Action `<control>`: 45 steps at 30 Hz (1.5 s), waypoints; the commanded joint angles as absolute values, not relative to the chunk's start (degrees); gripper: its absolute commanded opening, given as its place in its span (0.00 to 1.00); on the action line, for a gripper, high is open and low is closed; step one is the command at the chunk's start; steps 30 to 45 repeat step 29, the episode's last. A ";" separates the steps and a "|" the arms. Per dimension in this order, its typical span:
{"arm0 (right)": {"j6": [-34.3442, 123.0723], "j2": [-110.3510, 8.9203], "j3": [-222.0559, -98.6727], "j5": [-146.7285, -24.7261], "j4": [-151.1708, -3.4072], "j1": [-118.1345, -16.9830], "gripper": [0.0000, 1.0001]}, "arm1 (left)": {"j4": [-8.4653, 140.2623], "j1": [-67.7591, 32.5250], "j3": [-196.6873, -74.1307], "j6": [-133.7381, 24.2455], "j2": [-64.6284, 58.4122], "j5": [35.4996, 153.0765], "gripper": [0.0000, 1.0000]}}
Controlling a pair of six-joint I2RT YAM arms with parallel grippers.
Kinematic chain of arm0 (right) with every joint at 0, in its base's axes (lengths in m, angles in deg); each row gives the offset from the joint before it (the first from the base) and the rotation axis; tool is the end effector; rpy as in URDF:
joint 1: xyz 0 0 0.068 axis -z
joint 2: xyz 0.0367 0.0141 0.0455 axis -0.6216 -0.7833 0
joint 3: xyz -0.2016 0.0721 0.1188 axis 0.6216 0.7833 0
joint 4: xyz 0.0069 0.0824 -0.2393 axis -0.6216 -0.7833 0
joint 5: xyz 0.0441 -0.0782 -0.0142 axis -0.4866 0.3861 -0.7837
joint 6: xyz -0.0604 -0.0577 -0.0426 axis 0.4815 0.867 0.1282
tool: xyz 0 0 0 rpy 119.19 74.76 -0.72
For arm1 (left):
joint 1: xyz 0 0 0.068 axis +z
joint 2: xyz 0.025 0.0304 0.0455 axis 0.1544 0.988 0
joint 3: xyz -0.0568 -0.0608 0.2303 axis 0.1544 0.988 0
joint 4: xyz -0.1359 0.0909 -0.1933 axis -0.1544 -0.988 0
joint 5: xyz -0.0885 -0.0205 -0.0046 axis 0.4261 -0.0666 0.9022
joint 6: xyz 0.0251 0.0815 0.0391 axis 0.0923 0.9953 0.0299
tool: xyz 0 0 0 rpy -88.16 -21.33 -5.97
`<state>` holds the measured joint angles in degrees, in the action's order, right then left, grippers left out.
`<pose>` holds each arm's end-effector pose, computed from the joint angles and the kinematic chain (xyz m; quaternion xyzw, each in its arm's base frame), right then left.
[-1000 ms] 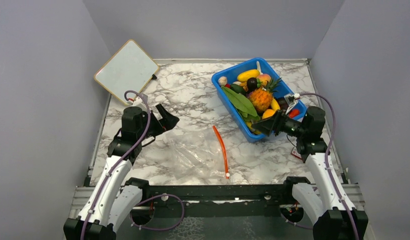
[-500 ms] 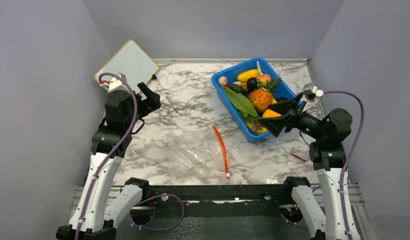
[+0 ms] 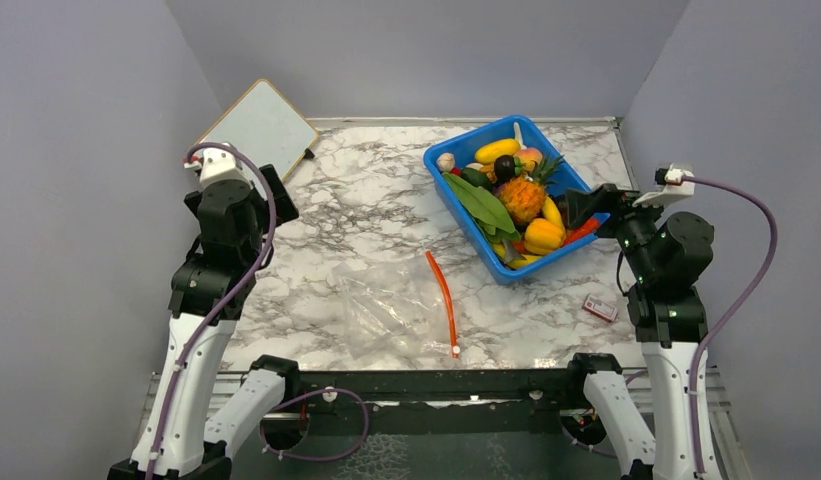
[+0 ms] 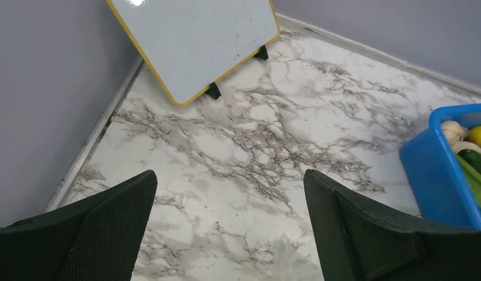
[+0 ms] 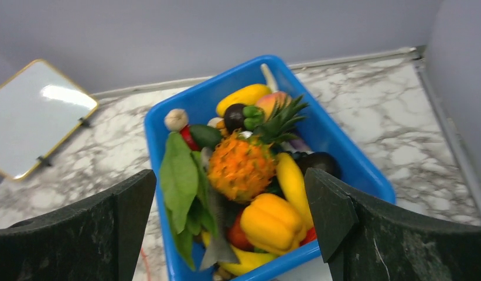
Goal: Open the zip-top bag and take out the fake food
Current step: Reset both arms
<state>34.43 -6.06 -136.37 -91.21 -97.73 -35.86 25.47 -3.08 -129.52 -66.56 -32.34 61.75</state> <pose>0.1992 0.0103 0.3571 0.0482 0.7396 0.1663 0.6504 0.2048 -0.0079 0.3733 -0.2016 0.7758 -0.0117 0.5978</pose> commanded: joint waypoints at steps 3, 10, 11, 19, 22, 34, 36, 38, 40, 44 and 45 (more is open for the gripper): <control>42.28 -7.87 -142.24 -82.03 -97.87 -35.86 1.00 | 22.75 -4.04 -134.51 -59.07 -25.27 60.02 0.99; 43.71 -16.76 -154.62 -91.62 -101.74 -35.88 1.00 | 16.64 -4.04 -143.17 -59.84 -16.49 57.24 0.99; 43.52 -17.99 -156.42 -92.25 -102.16 -35.88 1.00 | 16.00 -4.04 -144.60 -60.08 -15.94 57.04 0.99; 43.72 -27.81 -170.26 -98.81 -109.12 -35.88 1.00 | 15.62 -4.06 -151.27 -62.81 -15.57 57.05 0.99; 42.92 -28.55 -170.57 -100.21 -109.84 -35.89 1.00 | 15.63 -4.04 -150.95 -63.86 -15.97 56.64 0.99; 41.73 -27.33 -165.46 -101.40 -109.60 -35.86 1.00 | 17.89 -4.05 -147.05 -64.71 -18.83 56.42 0.99; 41.73 -27.33 -165.46 -101.40 -109.60 -35.86 1.00 | 17.89 -4.05 -147.05 -64.71 -18.83 56.42 0.99; 41.73 -27.33 -165.46 -101.40 -109.60 -35.86 1.00 | 17.89 -4.05 -147.05 -64.71 -18.83 56.42 0.99; 41.73 -27.33 -165.46 -101.40 -109.60 -35.86 1.00 | 17.89 -4.05 -147.05 -64.71 -18.83 56.42 0.99; 41.73 -27.33 -165.46 -101.40 -109.60 -35.86 1.00 | 17.89 -4.05 -147.05 -64.71 -18.83 56.42 0.99; 41.73 -27.33 -165.46 -101.40 -109.60 -35.86 1.00 | 17.89 -4.05 -147.05 -64.71 -18.83 56.42 0.99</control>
